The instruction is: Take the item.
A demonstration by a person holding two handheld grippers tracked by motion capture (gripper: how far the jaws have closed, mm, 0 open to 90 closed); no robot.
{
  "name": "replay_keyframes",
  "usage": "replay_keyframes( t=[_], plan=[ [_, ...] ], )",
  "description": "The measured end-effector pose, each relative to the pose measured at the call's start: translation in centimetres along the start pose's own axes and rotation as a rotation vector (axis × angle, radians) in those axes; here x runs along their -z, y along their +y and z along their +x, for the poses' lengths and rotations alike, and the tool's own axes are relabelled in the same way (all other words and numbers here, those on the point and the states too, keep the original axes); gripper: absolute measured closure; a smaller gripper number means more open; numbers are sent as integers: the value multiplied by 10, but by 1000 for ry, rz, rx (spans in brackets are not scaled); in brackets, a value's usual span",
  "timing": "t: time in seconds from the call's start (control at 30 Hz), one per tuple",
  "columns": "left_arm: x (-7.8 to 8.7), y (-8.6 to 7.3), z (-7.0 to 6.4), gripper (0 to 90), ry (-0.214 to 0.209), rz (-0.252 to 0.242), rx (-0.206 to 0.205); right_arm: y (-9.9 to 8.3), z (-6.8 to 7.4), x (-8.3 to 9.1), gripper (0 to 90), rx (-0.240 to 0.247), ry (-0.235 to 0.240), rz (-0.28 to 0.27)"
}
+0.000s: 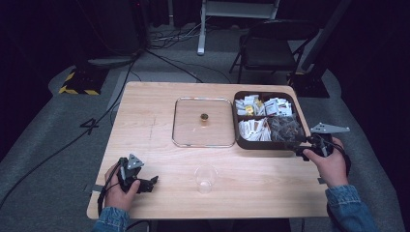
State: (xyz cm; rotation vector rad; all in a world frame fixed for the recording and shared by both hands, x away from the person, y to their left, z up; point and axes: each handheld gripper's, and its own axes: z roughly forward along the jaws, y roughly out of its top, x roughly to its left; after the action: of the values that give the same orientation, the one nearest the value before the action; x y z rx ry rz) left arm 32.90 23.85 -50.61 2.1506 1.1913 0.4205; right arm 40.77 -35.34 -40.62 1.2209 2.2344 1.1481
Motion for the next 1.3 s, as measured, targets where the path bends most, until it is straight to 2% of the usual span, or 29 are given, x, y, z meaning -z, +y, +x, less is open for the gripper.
replay_keyframes(
  t=[0.13,0.2,0.47,0.83,0.93,1.3],
  plan=[
    [0,0,0,0,0,0,0,7,-7,-5,374,-14,-9,-20],
    [0,0,0,0,1,0,-1,9,-10,-7,377,-6,-14,-25],
    [0,0,0,0,0,0,0,13,-25,-21,424,-27,-31,-46],
    [0,0,0,0,0,0,-1,13,-39,-43,478,-32,-71,15],
    [0,0,0,0,-1,0,0,11,-40,-49,477,-34,-77,42],
    [0,1,1,0,-1,2,-6,2,-45,-61,506,-60,-99,84]
  ],
)
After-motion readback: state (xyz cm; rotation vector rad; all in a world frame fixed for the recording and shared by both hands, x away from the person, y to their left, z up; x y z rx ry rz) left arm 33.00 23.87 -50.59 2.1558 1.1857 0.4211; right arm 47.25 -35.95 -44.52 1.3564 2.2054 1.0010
